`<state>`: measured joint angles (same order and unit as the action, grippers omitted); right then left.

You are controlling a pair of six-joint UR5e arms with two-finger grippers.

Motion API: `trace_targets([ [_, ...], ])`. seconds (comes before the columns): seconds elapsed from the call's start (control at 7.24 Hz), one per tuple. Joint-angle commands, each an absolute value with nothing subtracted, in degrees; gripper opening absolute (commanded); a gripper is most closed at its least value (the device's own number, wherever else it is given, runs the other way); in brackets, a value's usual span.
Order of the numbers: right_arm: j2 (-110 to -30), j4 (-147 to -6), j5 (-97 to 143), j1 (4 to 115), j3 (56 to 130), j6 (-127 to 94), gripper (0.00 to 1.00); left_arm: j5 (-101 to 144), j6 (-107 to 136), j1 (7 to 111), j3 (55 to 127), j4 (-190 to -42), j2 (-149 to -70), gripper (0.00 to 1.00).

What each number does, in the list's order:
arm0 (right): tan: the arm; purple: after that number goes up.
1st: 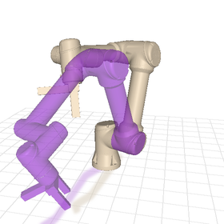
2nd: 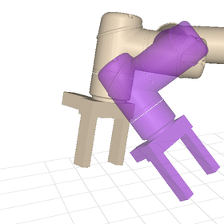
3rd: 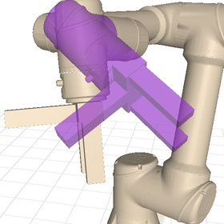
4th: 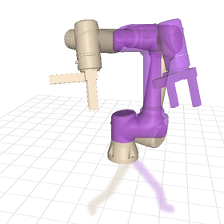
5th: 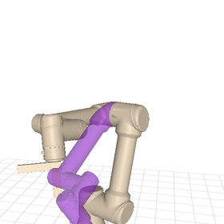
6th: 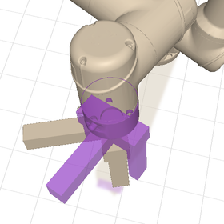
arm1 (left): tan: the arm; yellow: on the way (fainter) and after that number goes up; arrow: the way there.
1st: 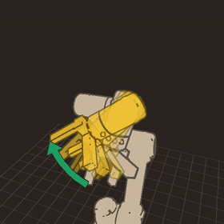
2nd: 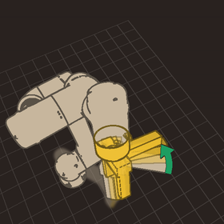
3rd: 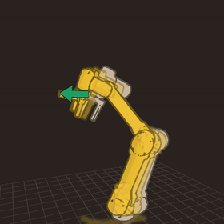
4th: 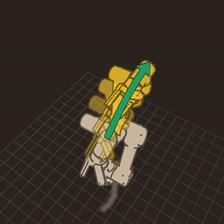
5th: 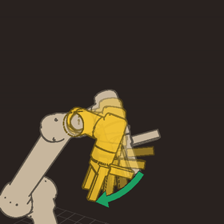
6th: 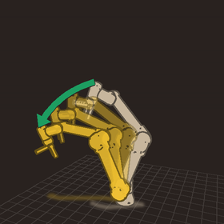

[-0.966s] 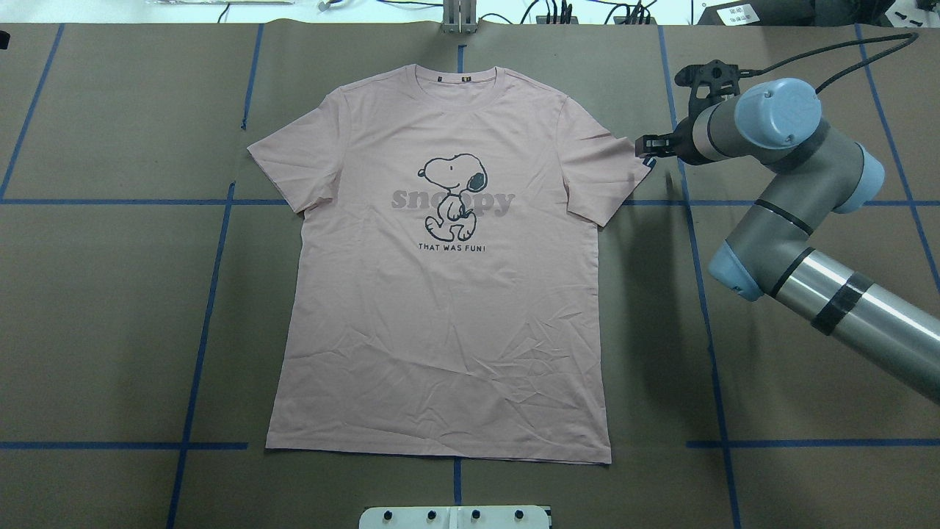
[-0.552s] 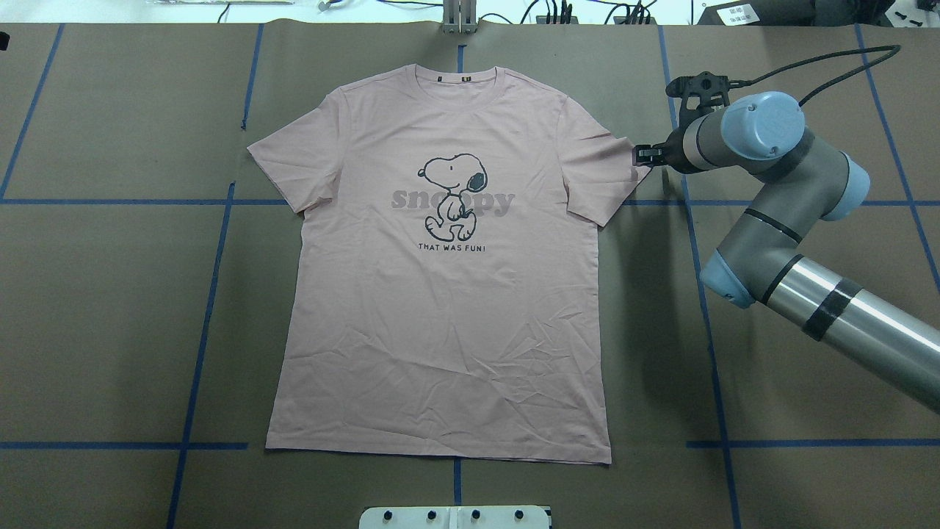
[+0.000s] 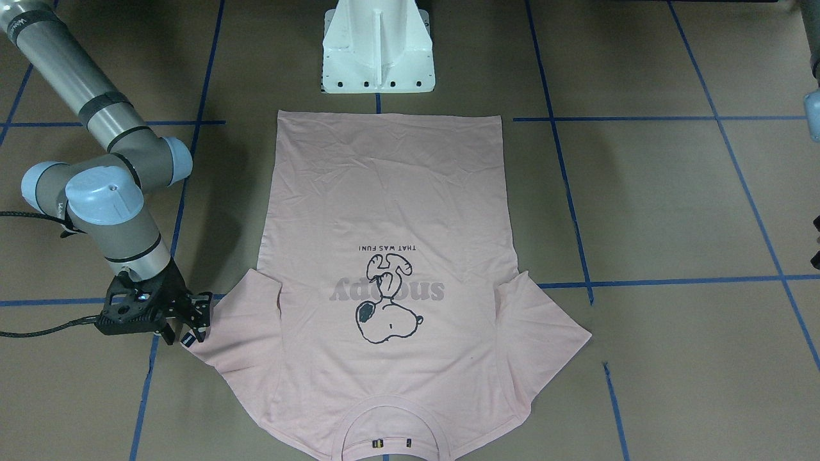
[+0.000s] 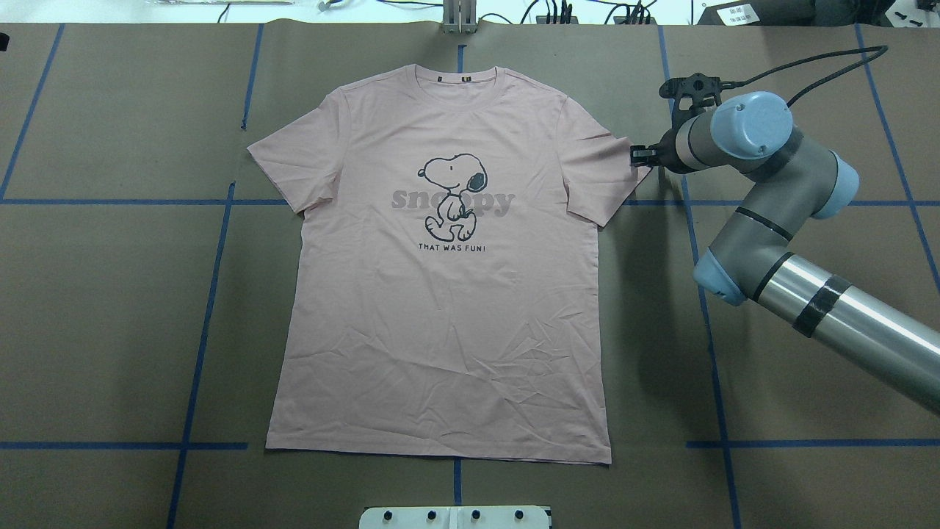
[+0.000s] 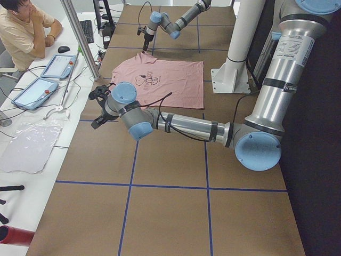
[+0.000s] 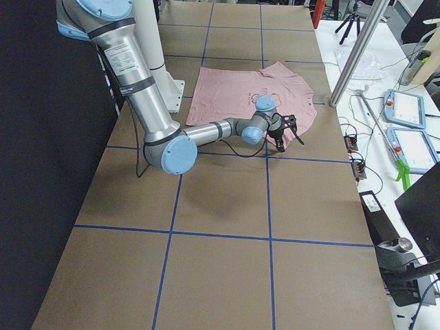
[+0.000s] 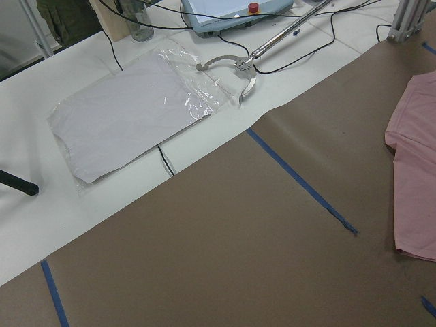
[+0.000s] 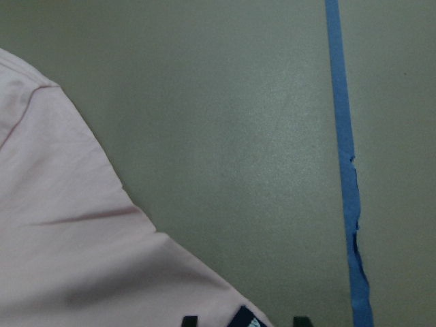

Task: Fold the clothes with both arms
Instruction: 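Move the right gripper toward the sleeve nearest it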

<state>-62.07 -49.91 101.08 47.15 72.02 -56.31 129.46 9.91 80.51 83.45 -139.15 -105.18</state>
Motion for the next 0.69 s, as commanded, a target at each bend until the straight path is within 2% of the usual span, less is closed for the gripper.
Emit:
trace_targets([
  [0.0, -62.0, -49.9, 101.1, 47.1, 71.9, -56.5, 0.0, 129.5, 9.8, 80.5, 83.5, -139.1, -105.1, 1.0],
  [0.55, -62.1, -49.9, 100.8, 46.8, 72.4, -56.7, 0.0, 129.6, 9.9, 80.5, 83.6, -139.1, -105.1, 1.0],
])
